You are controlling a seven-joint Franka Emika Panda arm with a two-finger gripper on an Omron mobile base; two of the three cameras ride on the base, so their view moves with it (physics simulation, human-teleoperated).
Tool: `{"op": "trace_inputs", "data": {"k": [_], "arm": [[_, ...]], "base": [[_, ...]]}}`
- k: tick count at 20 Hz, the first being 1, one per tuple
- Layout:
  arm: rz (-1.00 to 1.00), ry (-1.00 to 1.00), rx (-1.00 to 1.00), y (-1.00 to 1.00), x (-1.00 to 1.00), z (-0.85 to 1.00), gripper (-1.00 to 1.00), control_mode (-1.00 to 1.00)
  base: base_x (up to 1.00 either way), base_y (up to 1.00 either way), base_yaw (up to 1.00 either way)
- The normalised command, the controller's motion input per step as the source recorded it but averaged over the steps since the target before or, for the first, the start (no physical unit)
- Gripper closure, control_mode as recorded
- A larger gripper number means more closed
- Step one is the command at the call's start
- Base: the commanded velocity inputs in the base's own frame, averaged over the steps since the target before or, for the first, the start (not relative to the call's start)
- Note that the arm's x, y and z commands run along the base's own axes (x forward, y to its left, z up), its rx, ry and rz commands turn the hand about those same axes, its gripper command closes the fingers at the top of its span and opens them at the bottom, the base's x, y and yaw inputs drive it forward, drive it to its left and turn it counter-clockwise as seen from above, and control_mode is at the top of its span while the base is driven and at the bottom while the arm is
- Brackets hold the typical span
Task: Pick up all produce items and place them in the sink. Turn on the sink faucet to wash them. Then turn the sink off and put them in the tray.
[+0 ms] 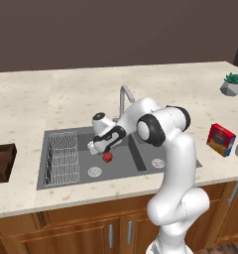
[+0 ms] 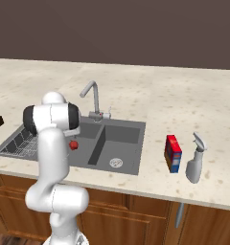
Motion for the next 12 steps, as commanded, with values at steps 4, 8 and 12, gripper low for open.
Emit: {"op": "trace_inputs", "data": {"k": [4,8,12], "arm": [[0.0,0.0,0.0,0.0,0.31,-0.24,-1.0,-1.0],[0.0,0.0,0.0,0.0,0.25,-0.28,-1.0,-1.0],[0.0,0.0,0.0,0.0,0.27,-0.29,-1.0,-1.0]], "base": [[0.0,0.0,0.0],[0.0,0.0,0.0],[0.0,0.0,0.0]]}}
